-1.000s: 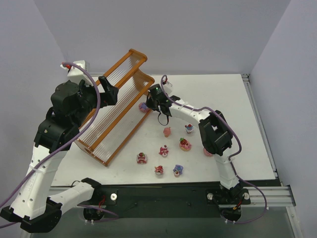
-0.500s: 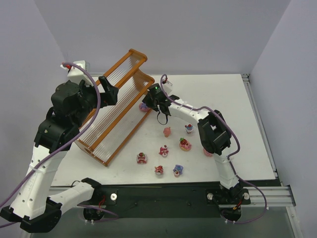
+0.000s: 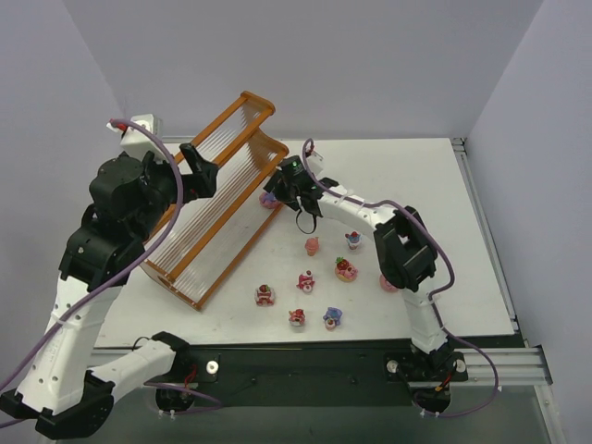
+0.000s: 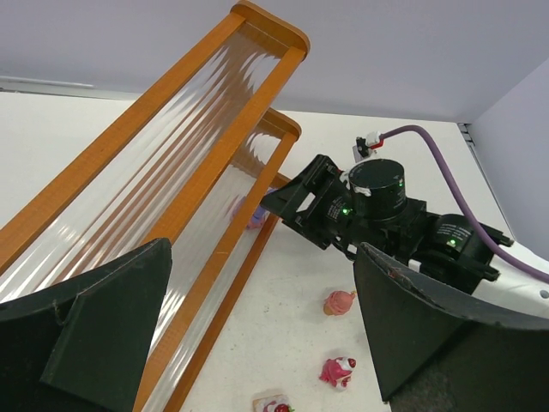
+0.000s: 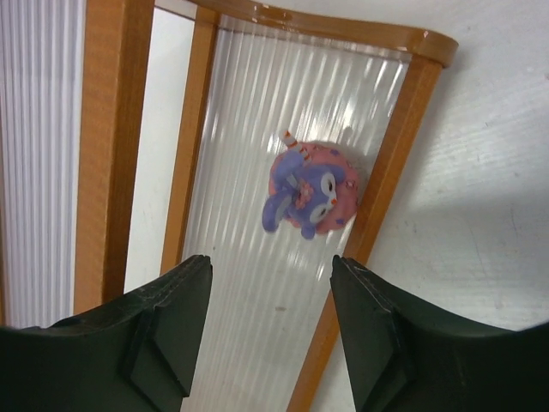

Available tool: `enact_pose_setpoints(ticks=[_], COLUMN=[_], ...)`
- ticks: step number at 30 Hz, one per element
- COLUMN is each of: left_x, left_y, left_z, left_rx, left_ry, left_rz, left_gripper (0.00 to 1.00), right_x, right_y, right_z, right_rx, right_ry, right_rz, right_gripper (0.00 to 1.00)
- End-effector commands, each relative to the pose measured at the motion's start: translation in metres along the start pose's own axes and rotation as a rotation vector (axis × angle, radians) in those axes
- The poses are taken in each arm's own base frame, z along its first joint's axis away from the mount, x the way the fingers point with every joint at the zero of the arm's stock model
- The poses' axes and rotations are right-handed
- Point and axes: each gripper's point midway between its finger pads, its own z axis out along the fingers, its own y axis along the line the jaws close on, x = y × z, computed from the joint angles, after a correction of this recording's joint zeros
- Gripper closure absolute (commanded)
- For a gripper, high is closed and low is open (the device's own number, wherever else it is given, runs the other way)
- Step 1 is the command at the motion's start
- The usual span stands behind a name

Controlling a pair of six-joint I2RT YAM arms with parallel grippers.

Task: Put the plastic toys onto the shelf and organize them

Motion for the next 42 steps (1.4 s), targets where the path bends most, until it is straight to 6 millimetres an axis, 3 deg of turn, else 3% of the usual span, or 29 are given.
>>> enact_pose_setpoints(ticks=[1, 5, 12, 19, 22, 26, 31, 42], left_x=[-0.011, -0.005, 0.010, 0.018, 0.020, 0.024, 0.033, 0.043], left_y=[0.001, 0.006, -0.002, -0.003, -0.006, -0.011, -0.012, -0.011], left_z=[-0.016, -0.028, -0.045, -0.053, -0.054, -0.052, -0.051, -0.050], left_rx=[0.008, 0.006, 0.080, 0.110, 0.126, 0.154, 0.163, 0.168], left_ry=[-0.039, -0.021, 0.018, 0.026, 0.030, 0.044, 0.064, 0.080], left_rz=[0.010, 0.008, -0.014, -0.014, -0.021, -0.029, -0.042, -0.065], left_gripper=[0.03, 0.03, 0.03, 0.03, 0.03, 0.03, 0.03, 0.03], right_x=[-0.015, -0.004, 0.014, 0.027, 0.036, 0.043, 0.065, 0.120], right_y=[0.035, 0.040, 0.020, -0.016, -0.041, -0.074, -0.126, -0.193], right_z=[-0.063, -0.113, -0.191, -0.260, -0.280, -0.300, -0.318, -0.326], right_rx=[-0.146, -0.230, -0.251, -0.225, -0.163, -0.084, 0.054, 0.255], right_ry=[0.055, 0.175, 0.314, 0.308, 0.318, 0.343, 0.409, 0.512], right_rz=[0.017, -0.053, -0.189, -0.232, -0.258, -0.246, -0.203, -0.076], right_gripper=[0.41, 0.39, 0.39, 0.38, 0.38, 0.38, 0.39, 0.41])
